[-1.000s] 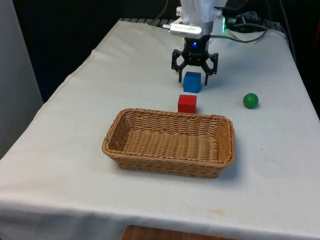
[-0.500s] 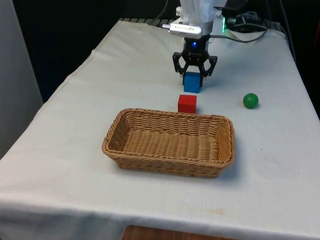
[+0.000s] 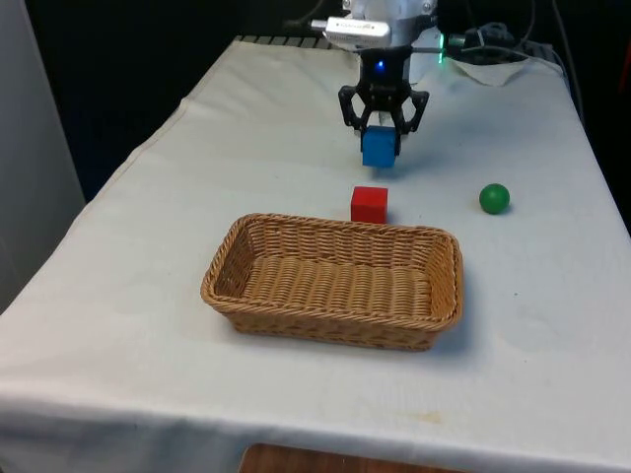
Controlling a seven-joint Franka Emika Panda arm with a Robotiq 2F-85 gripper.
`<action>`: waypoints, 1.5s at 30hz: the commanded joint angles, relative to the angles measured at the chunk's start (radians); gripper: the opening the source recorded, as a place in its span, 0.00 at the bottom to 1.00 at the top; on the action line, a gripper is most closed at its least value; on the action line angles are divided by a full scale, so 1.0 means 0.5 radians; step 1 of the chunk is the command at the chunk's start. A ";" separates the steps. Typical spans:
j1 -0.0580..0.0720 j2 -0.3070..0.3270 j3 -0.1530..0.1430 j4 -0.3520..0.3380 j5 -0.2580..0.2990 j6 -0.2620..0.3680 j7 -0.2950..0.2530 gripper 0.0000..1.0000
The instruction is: Place all non-red objects into the basket.
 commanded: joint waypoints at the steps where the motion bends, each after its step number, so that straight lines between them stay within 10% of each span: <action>1: 0.000 -0.022 -0.006 -0.002 0.000 -0.016 0.000 0.02; 25: 0.000 -0.268 -0.068 0.300 -0.016 -0.478 0.018 0.02; 45: -0.008 -0.026 -0.092 0.816 -0.016 -0.812 0.002 0.02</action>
